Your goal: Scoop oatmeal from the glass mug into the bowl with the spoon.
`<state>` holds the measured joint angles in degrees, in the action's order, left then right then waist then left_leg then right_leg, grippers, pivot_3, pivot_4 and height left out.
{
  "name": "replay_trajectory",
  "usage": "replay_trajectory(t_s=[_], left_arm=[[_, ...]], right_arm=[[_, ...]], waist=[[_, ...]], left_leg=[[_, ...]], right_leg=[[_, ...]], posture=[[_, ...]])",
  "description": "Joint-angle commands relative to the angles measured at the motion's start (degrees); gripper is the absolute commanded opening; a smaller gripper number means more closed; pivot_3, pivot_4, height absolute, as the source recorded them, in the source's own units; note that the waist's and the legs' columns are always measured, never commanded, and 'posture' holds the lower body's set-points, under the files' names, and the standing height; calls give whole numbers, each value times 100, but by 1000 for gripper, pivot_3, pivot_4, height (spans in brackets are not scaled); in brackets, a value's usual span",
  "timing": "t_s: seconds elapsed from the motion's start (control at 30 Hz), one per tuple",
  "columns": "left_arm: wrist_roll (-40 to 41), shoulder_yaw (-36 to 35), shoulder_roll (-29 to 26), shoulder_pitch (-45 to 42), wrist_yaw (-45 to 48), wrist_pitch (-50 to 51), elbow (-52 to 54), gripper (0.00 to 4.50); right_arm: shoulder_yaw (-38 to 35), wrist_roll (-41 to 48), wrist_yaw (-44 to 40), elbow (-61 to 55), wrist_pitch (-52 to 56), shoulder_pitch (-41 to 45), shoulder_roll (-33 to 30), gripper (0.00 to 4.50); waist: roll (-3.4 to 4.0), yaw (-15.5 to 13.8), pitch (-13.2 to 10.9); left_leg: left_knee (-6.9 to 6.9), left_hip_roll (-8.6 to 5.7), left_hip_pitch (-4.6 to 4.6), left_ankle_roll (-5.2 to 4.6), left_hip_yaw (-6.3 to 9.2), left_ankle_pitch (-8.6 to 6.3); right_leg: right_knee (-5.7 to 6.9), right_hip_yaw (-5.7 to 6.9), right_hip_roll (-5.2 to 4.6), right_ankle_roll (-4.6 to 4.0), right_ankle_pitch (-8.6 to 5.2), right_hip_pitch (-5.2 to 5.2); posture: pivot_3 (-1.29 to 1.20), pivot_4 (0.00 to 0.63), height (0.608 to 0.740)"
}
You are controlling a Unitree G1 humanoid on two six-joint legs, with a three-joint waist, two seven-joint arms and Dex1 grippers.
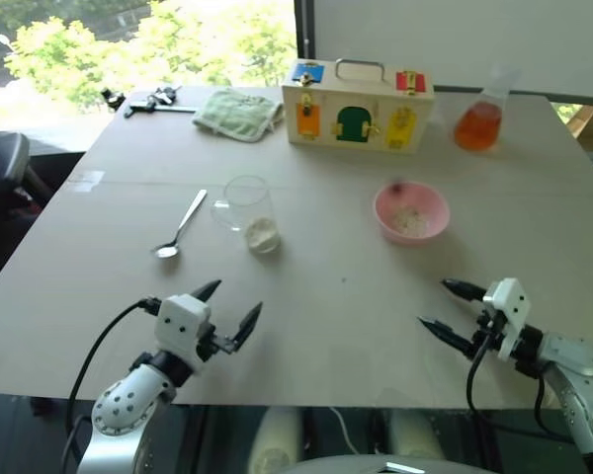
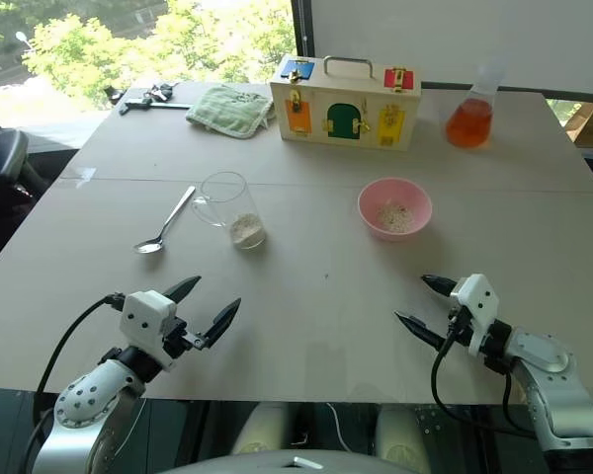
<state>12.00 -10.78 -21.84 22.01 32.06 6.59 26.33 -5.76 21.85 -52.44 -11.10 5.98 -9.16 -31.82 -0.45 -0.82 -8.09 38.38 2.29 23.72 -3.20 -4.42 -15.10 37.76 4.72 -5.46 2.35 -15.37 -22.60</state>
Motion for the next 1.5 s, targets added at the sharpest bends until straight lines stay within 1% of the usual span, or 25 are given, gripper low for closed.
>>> replay_trajectory(t_s=[0.03, 0.4, 0.87, 1.07, 1.2, 1.33, 1.43, 1.5], left_arm=[[85, -1, -21, -6, 29, -195, 37, 4434], [122, 45, -37, -98, 91, -371, -148, 4434], [46, 158, -65, -96, 72, -504, -274, 4434], [76, 77, -69, -164, -50, -435, -326, 4434], [411, -186, -66, -244, -119, -217, -330, 4434], [702, -653, -103, -613, -502, 332, -427, 4434], [934, -1066, -289, -1031, -709, 752, -509, 4434], [1075, -1353, -511, -1368, -814, 1066, -660, 4434]], right_arm=[[-86, 110, -13, -205, -136, -69, 8, 4500], [-120, 127, 108, -386, -170, -304, 84, 4500], [-116, 158, 203, -426, -197, -362, 95, 4500], [-58, 215, 202, -519, -99, -354, 95, 4500], [-2, 436, 247, -815, 227, -268, 111, 4500], [127, 671, 461, -1309, 659, -51, 165, 4500], [322, 847, 652, -1713, 1050, 231, 217, 4500], [473, 947, 846, -1980, 1330, 490, 271, 4500]], waist=[[0, 0, 0], [1, 0, 0], [1, 0, 0], [1, -1, 0], [1, 2, 0], [1, 1, 0], [1, 1, 0], [0, 2, -1]], left_leg=[[0, 0, 0, 0, 0, 0], [2, 0, -1, 0, -1, 0], [3, 0, -2, 1, -1, 0], [5, 0, -2, 1, -1, 0], [5, 1, -2, 1, 0, 0], [8, 4, -4, 1, 3, 1], [12, 3, -4, 2, 4, 1], [13, 3, -4, 3, 5, 2]], right_leg=[[0, 0, 0, 0, 0, 0], [2, -1, 1, 1, 0, 2], [5, 0, 1, 0, 0, 2], [6, 0, 2, 0, 0, 2], [8, -1, 2, 1, 0, 2], [14, 1, 3, 0, 0, 2], [17, 2, 4, 1, 1, 3], [18, 2, 4, 1, 1, 3]], posture=[[0, 150, 740], [0, 150, 740], [0, 150, 740], [0, 150, 740], [0, 150, 740], [0, 150, 740], [0, 150, 740], [0, 150, 740]])
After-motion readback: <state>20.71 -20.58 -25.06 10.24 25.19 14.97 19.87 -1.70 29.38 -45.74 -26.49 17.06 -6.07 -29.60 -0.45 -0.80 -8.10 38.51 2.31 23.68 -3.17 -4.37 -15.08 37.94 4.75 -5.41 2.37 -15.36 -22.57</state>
